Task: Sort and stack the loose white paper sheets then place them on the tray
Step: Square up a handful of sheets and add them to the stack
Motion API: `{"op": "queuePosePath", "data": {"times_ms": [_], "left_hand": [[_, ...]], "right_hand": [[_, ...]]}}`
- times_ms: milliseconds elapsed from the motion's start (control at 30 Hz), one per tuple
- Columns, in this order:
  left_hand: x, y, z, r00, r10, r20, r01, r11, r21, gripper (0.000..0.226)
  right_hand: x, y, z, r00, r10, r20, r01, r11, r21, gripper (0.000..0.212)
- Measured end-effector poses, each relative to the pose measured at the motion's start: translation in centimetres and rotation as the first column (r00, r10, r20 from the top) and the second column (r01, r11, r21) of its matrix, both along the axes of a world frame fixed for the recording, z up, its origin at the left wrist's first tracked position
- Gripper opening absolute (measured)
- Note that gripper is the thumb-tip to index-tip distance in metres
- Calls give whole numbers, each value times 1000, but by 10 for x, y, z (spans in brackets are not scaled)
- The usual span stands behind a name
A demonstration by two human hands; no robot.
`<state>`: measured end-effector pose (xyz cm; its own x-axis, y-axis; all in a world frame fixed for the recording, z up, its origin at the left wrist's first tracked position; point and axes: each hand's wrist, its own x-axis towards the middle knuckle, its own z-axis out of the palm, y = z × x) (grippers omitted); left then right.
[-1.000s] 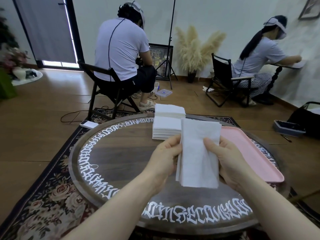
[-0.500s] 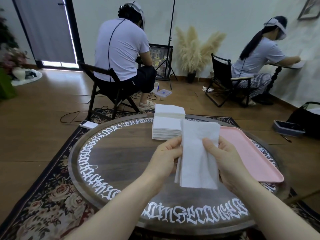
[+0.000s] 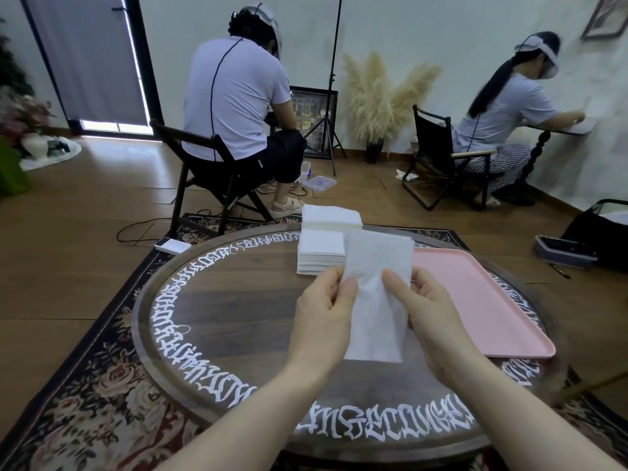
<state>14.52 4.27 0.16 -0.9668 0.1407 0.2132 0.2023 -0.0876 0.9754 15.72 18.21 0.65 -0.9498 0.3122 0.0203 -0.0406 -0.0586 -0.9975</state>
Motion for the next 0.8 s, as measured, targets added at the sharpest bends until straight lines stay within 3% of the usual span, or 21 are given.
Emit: {"op": "queuePosePath", "data": {"times_ms": [67, 133, 233, 333, 467, 567, 633, 700, 733, 800], "left_hand": [[-1, 0, 3, 997, 16, 77, -26, 991, 132, 19], [-3, 0, 4, 977, -26, 210, -37, 957, 288, 17], [-4, -1, 3, 916, -125, 382, -80, 874, 479, 12], [-10, -6, 1, 899, -122, 420, -118, 858, 500, 6], [-31, -26, 2, 949, -64, 310, -12, 972, 236, 21], [-44, -47, 2, 987, -96, 126, 108, 991, -85, 20], [-51, -58, -4, 996, -81, -47, 51, 891, -451, 8], [-54, -64, -16, 981, -99, -170, -63, 662, -747, 14], [-53, -65, -23, 976, -108, -190, -90, 594, -799, 18], [-53, -65, -36, 983, -108, -150, -48, 635, -771, 20]], "right_hand": [[-1, 0, -2, 999, 22, 32, -23, 999, 31, 65], [0, -1, -3, 989, 108, 97, -112, 993, 36, 74], [3, -2, -5, 932, 304, 198, -306, 952, -19, 55], [1, 3, -6, 896, 352, 271, -366, 931, 1, 48], [-1, 16, -1, 898, 308, 314, -390, 888, 245, 22], [-4, 28, -5, 961, 167, 221, -258, 832, 491, 12], [-4, 32, -8, 981, 139, 136, -193, 788, 585, 9], [-4, 33, -12, 983, 166, 73, -170, 709, 685, 13], [-4, 33, -14, 981, 186, 53, -165, 667, 727, 14], [-5, 32, -17, 979, 200, 44, -162, 621, 767, 14]]}}
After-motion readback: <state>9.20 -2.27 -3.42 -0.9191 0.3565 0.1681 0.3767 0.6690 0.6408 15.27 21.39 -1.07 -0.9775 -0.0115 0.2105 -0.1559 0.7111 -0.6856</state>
